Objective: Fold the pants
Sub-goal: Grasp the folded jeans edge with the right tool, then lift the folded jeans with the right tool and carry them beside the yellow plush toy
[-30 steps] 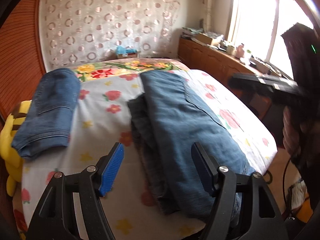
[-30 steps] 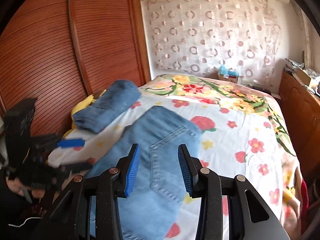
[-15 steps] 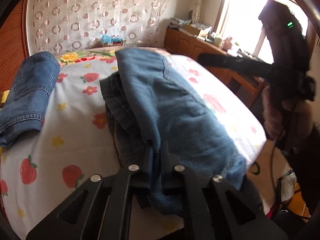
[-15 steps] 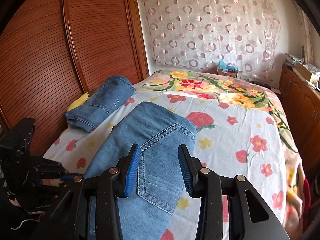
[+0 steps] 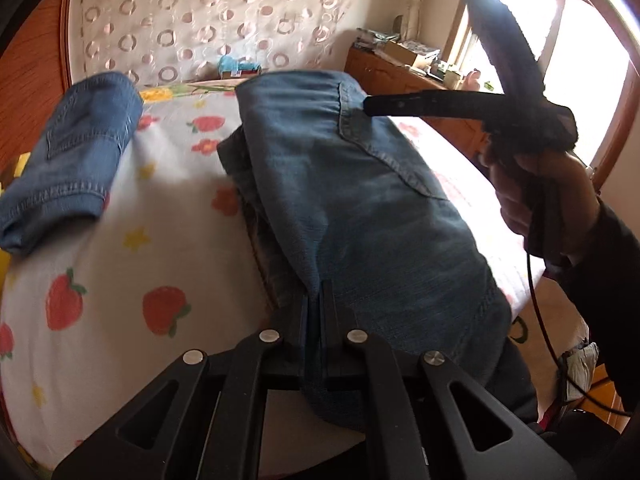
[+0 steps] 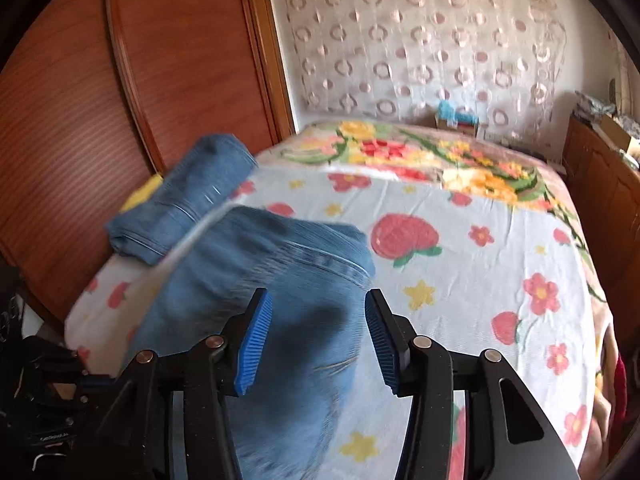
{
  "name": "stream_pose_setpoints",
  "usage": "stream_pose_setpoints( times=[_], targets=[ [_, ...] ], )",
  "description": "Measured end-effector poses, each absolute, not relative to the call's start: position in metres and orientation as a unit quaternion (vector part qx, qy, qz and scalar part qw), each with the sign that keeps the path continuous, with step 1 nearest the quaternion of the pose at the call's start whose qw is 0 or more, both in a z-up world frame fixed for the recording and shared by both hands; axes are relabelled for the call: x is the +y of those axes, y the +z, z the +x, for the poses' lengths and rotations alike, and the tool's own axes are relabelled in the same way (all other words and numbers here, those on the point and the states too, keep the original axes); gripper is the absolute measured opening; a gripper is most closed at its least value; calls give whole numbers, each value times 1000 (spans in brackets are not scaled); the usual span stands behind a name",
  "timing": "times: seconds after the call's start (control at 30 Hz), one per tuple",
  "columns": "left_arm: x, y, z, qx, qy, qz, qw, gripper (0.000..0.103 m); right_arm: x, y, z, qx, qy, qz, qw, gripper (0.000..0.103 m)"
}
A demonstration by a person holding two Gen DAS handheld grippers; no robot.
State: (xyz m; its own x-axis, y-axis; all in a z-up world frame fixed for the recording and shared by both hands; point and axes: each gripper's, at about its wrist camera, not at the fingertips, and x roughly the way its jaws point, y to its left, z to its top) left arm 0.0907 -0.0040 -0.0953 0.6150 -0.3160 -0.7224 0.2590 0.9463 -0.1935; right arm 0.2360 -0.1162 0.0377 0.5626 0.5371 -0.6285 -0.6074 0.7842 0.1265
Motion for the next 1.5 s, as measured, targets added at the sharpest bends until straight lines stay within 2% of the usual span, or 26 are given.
stream_pose_setpoints(
  times=[0.13, 0.27, 0.5, 0.6, 0.73, 0.83, 1.13, 1.27, 1.37, 1.43, 1.5],
  targets=[
    [-3, -102, 92, 408, -154, -31, 899, 6, -117, 22, 264, 366, 328, -36, 870, 60],
    [5, -110, 90, 414, -140, -38, 899, 6, -118, 8, 281, 396, 340, -21, 853, 61],
    [14, -113, 86, 411, -124, -62, 901, 28, -130, 12, 293, 407, 358, 3, 840, 61],
    [21, -115, 90, 421, -127, -98, 893, 30, -135, 9, 294, 410, 361, 6, 837, 61],
    [26, -113, 96, 425, -126, -122, 888, 43, -136, 6, 297, 412, 369, 12, 833, 61],
    [27, -109, 97, 415, -142, -143, 888, 47, -133, 3, 297, 413, 374, 20, 830, 61],
    [24, -120, 112, 417, -165, -168, 878, 48, -128, -4, 300, 419, 392, 49, 818, 49],
    [27, -124, 114, 414, -173, -184, 875, 47, -131, -5, 298, 411, 402, 59, 816, 32],
    [25, -125, 114, 417, -178, -181, 873, 42, -132, -1, 290, 396, 397, 61, 826, 25],
    [27, -125, 115, 414, -179, -179, 874, 25, -131, 6, 282, 381, 389, 53, 837, 23],
    [30, -122, 115, 412, -177, -181, 875, 19, -131, 15, 275, 365, 387, 52, 845, 21]
  ],
)
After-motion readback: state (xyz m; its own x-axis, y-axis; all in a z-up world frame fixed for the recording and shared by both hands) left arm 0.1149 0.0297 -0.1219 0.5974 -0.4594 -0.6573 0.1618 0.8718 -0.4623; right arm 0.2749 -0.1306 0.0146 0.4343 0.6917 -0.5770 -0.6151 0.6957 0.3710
